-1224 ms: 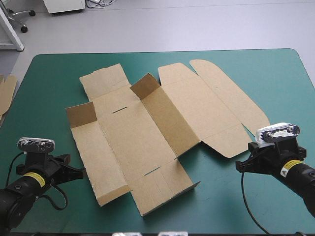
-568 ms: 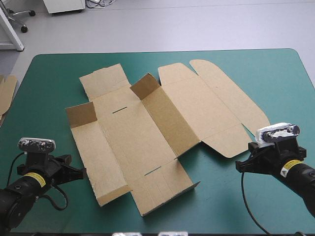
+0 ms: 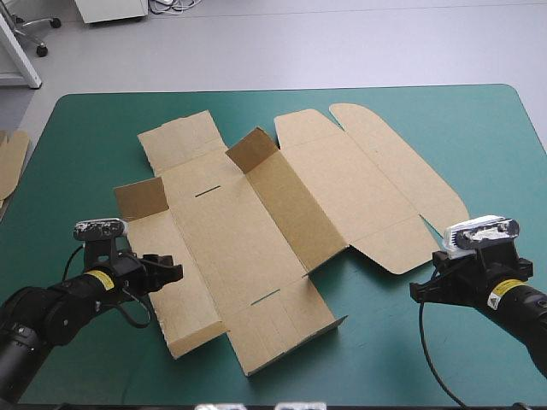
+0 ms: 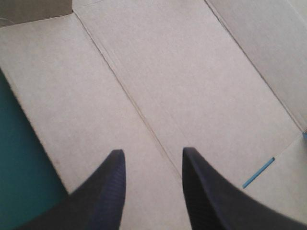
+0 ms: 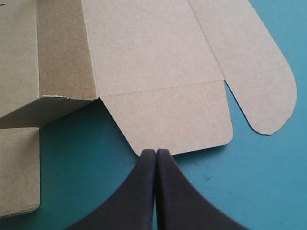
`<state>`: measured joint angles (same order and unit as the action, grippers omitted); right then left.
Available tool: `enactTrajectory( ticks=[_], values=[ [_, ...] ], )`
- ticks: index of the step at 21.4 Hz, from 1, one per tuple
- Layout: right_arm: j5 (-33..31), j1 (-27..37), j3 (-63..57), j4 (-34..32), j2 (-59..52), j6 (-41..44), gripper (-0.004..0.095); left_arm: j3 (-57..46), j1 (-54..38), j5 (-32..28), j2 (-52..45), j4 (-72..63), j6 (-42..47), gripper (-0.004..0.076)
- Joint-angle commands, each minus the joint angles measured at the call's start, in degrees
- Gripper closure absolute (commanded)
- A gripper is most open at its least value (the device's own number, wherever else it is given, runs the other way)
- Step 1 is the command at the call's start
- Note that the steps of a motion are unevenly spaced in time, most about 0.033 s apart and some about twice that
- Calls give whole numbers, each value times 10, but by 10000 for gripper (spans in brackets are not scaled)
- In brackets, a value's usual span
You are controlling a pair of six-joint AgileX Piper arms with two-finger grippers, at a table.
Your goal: Fold the box
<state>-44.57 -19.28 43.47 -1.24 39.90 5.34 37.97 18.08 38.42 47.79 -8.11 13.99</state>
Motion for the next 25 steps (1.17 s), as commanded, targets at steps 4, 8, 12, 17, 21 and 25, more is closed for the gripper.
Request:
enactTrajectory(
  ticks=[4,8,12,17,21,25],
  values=[
    [17,-1,21,-7,2,-5,927,64,-63,-23,76,-18,-26,431],
    [17,-1,21,-7,2,-5,927,66,-147,23,115,-41,-79,372],
    [20,-1,21,-8,2,-8,927,66,-181,21,124,-115,-87,251],
    [21,-1,21,-9,2,-8,927,66,-307,80,124,-189,-166,253],
    [23,-1,21,-9,2,-8,926,61,-414,132,130,-317,-287,256],
    [23,-1,21,-5,2,-7,927,3,-437,155,167,-444,-398,256]
  ],
)
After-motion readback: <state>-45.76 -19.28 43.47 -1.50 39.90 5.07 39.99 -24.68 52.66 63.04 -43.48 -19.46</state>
